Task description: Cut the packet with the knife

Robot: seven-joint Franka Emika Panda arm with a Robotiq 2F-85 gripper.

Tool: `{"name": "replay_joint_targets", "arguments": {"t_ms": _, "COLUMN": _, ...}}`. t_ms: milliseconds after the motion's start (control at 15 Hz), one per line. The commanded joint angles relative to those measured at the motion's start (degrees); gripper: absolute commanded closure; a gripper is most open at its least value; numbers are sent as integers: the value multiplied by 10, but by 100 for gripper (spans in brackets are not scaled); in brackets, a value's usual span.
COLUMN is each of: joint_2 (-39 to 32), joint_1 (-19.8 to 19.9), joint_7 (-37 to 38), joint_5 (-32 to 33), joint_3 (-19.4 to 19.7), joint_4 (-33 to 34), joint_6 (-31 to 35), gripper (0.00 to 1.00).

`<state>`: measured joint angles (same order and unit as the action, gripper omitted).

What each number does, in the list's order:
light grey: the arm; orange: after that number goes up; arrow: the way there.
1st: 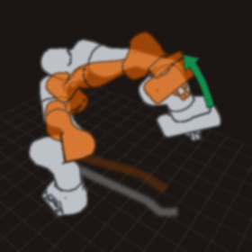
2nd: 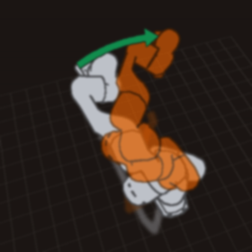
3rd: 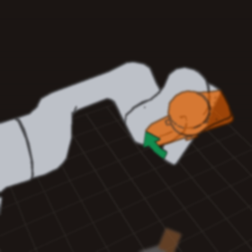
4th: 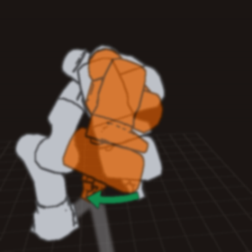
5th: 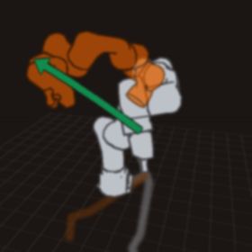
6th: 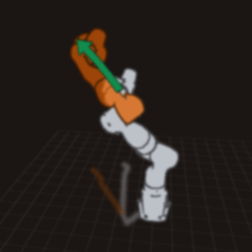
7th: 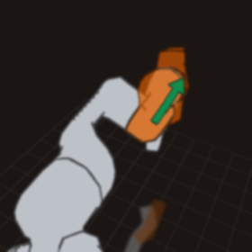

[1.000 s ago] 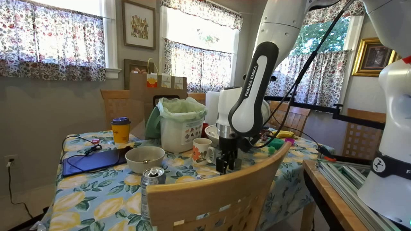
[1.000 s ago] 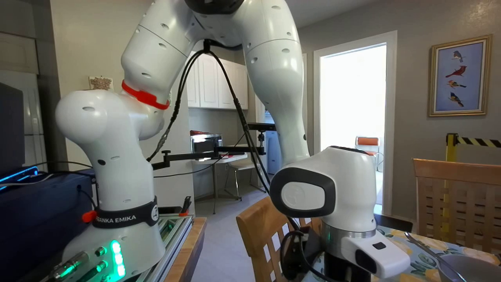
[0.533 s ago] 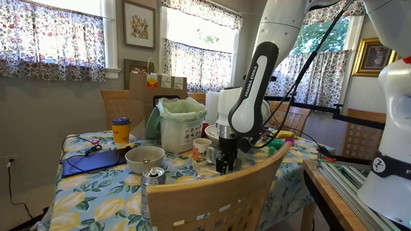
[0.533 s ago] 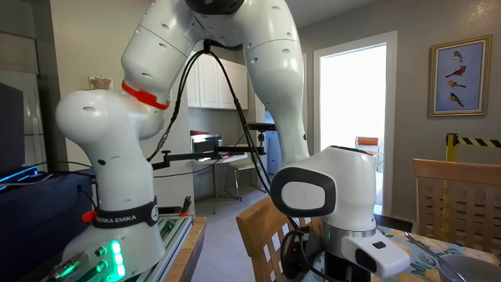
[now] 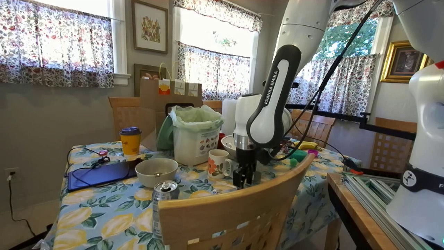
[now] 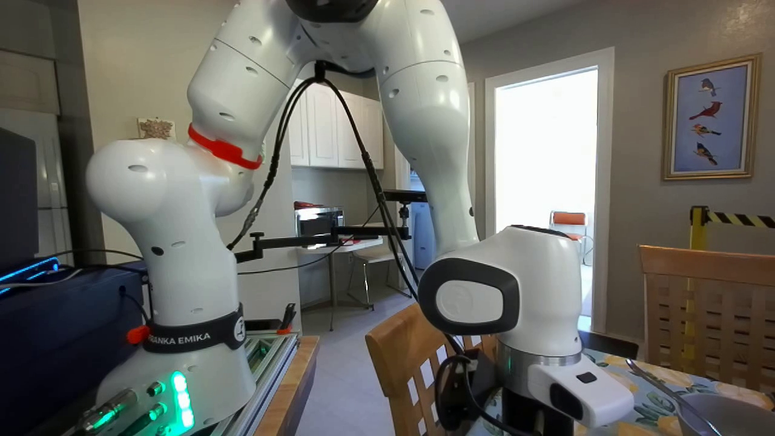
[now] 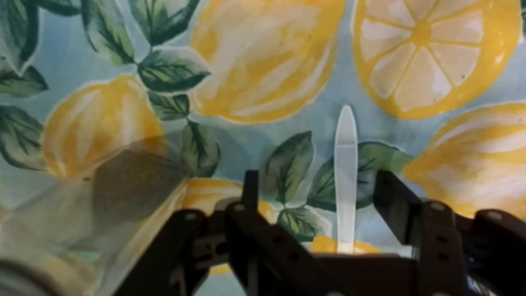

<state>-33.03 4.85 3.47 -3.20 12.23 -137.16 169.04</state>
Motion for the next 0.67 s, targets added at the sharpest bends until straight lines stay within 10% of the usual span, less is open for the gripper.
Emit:
{"name": "replay_joint_targets", "arguments": {"t_ms": 0, "joint_2": 4, "joint_1": 14, "joint_7": 2, "joint_5": -1, "joint_3": -15, "joint_4": 6, "joint_6": -1, "gripper": 28}}
{"name": "replay_joint_targets", "arguments": {"t_ms": 600, "joint_2": 8, "joint_1": 33, "joint_7": -4, "joint_5": -5, "joint_3": -31, "joint_4": 10, "joint_6": -5, "gripper": 42}}
